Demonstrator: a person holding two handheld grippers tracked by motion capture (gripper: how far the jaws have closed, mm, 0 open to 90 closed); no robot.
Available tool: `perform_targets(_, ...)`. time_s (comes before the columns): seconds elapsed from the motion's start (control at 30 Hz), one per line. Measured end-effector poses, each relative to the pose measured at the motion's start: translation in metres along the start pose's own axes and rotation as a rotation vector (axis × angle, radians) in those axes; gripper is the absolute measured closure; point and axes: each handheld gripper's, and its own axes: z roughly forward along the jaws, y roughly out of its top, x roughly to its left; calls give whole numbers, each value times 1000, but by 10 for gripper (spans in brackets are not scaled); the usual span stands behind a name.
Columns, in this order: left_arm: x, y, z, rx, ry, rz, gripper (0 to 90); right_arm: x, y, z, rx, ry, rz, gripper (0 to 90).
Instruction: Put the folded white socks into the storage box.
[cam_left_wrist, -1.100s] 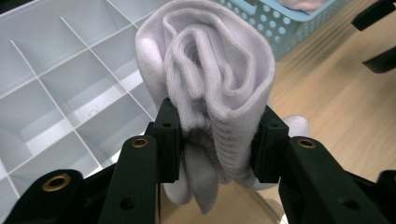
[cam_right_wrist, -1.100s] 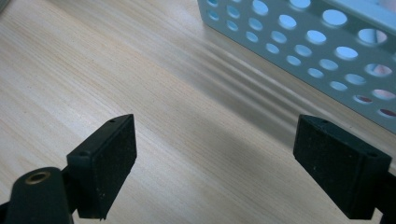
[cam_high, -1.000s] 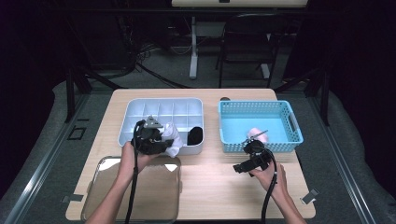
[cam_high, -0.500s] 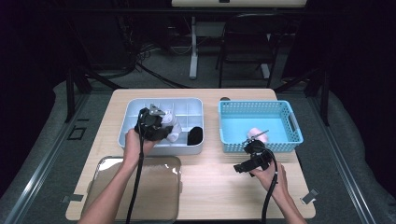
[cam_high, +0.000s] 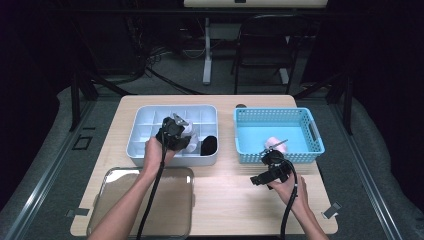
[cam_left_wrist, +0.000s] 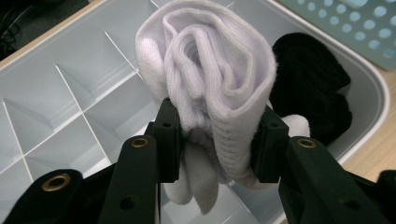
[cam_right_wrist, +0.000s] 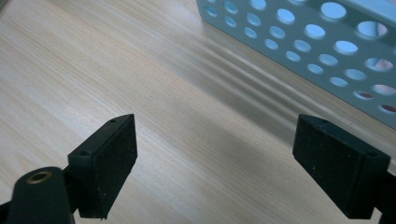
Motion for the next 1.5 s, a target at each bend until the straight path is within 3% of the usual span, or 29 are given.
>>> perform_targets(0.17, -6, -2, 7, 20, 8, 37, 614, -1, 0, 1, -4, -3, 4, 132)
perform_targets(0.4, -11, -6, 13, 41, -8, 45, 614, -1, 0, 0, 0, -3, 2, 131)
perform_targets(0.67, -12, -6, 12, 70, 35, 48, 614, 0, 0, 1, 2, 7, 12, 132)
perform_targets(0.8, -11, -7, 17, 71, -1, 36, 614, 1, 0, 1, 1, 6, 10, 132)
perform_targets(1.03, -13, -7, 28, 114, -33, 39, 613, 0, 0, 3, 7, 5, 7, 131)
perform_targets(1.27, -9, -6, 32, 150, -91, 23, 598, 2, 0, 3, 20, 4, 2, 131)
perform_targets(1.5, 3, 2, 18, 141, -173, -42, 346, 0, 0, 2, 23, 5, 3, 133)
